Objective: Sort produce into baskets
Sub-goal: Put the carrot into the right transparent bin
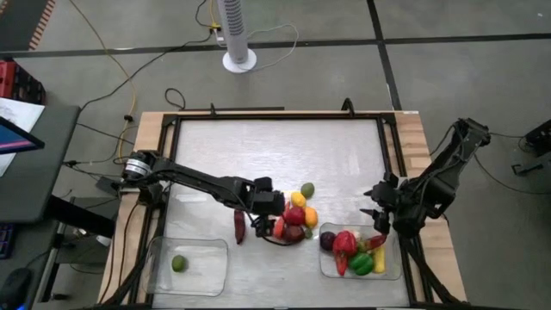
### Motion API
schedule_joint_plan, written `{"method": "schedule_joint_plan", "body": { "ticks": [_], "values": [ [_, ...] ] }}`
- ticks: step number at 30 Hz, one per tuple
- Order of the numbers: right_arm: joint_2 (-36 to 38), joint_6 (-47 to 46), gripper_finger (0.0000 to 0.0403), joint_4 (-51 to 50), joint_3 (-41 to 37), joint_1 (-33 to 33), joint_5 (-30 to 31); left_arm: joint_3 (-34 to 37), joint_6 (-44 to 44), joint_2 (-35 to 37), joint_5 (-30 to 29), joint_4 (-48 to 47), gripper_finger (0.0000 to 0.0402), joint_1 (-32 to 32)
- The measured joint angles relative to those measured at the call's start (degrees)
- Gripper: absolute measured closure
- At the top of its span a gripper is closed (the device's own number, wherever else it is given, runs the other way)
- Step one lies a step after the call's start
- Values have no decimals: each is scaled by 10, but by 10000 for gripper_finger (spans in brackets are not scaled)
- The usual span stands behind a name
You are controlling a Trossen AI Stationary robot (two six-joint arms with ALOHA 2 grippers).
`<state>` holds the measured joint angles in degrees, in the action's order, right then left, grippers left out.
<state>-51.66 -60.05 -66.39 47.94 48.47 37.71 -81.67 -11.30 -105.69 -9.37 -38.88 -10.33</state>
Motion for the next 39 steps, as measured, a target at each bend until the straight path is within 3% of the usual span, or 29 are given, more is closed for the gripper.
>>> {"method": "schedule_joint_plan", "body": {
  "ticks": [4,11,18,22,30,39],
  "values": [
    [0,5,116,5,0,0,2,6,-14,2,5,-45,103,0],
    [-1,15,116,11,0,-9,38,45,-79,-5,42,65,103,-29],
    [-1,23,116,31,0,-44,122,58,-125,-5,-95,105,103,-91],
    [-1,77,116,66,0,-78,149,57,-161,-12,-105,139,103,-99],
    [-1,182,116,159,1,-119,134,58,-194,-60,-105,166,103,-99],
    [-1,188,116,159,1,-119,132,57,-192,-89,-102,137,104,-98]
  ]
}}
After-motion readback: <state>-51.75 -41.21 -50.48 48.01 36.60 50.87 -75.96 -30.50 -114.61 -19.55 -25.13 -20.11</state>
